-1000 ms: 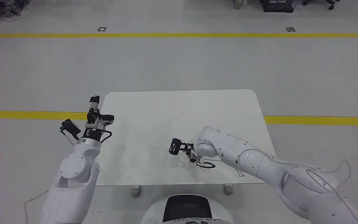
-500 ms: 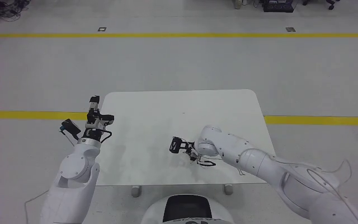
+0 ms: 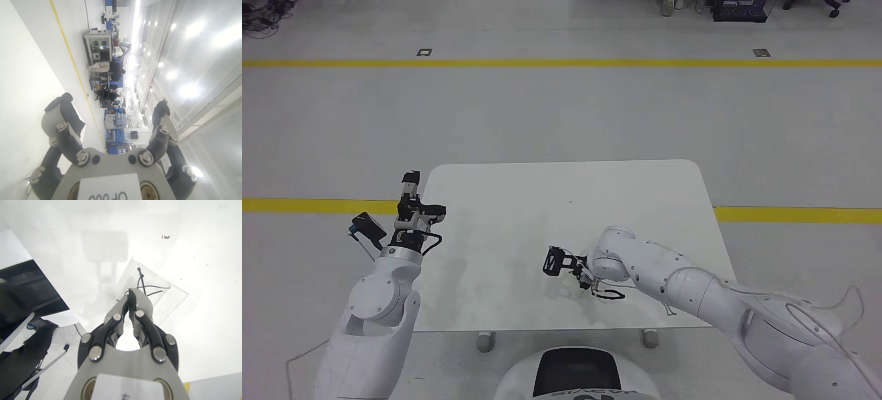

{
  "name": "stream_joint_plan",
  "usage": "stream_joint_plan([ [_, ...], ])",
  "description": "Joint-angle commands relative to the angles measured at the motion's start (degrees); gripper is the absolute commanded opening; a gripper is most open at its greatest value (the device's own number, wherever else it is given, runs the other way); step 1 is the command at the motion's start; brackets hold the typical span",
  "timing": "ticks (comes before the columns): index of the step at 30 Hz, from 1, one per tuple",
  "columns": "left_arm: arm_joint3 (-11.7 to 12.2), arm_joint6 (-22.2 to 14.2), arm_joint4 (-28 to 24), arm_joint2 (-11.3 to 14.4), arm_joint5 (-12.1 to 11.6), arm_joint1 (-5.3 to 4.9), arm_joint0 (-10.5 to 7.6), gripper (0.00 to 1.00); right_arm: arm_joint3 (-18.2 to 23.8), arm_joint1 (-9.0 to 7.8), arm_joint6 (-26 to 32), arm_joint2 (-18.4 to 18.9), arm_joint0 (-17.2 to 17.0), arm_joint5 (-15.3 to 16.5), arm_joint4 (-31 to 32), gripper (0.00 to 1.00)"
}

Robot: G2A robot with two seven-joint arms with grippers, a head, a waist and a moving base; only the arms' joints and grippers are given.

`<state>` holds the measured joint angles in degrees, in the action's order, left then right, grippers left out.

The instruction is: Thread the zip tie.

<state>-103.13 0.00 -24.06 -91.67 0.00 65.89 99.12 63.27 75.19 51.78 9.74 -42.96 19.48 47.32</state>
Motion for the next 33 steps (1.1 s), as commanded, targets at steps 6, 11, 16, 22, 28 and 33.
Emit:
stream_joint_plan([
  [6,0.0,0.0,0.0,0.0,0.0,0.0,0.0,1.0,0.53,0.44,0.75,0.0,-0.36,0.0,-0.7,0.0],
  [11,0.0,0.0,0.0,0.0,0.0,0.0,0.0,1.0,0.8,0.61,1.36,0.0,-0.42,0.0,-1.41,0.0],
  [16,0.0,0.0,0.0,0.0,0.0,0.0,0.0,1.0,-1.16,0.78,1.68,0.0,0.07,0.0,0.14,0.0],
  [22,0.0,0.0,0.0,0.0,0.0,0.0,0.0,1.0,-2.28,1.38,1.74,0.0,-0.01,0.0,0.72,0.15],
  [28,0.0,0.0,0.0,0.0,0.0,0.0,0.0,1.0,-3.1,1.78,0.83,0.0,-0.11,0.0,0.84,0.16],
  [33,0.0,0.0,0.0,0.0,0.0,0.0,0.0,1.0,-4.0,2.1,0.14,0.0,-0.15,0.0,1.1,0.12],
])
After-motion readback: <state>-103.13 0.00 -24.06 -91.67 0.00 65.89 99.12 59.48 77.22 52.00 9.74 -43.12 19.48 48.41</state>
